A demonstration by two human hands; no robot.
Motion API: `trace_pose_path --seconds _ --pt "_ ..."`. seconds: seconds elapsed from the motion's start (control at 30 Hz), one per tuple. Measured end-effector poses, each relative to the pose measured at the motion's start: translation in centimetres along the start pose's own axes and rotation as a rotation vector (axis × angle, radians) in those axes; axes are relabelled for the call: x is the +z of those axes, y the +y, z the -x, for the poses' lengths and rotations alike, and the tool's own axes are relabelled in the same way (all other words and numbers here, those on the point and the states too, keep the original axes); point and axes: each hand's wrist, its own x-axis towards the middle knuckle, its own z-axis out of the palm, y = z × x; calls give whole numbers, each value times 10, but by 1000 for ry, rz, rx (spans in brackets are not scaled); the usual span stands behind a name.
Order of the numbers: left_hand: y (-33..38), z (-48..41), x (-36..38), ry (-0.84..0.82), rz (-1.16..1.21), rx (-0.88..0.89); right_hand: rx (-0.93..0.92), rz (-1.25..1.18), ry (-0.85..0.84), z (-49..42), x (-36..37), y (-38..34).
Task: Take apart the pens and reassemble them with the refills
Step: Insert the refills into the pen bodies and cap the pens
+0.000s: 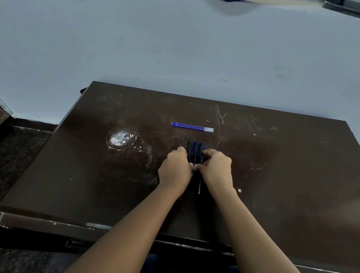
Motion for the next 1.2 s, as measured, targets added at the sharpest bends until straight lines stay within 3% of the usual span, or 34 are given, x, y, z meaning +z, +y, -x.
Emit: trace_pose_path --seconds 0.8,1.03,1.2 --pt "-13 -2 -21 44 -59 -57 -28 -37 -43 -7 23 -12" --pt "-13 -4 -26 69 -21 -112 -34 -20 140 -17 4 -16" --pt "-8 -6 -30 121 25 -117 -143 182 112 -51 -16 -35"
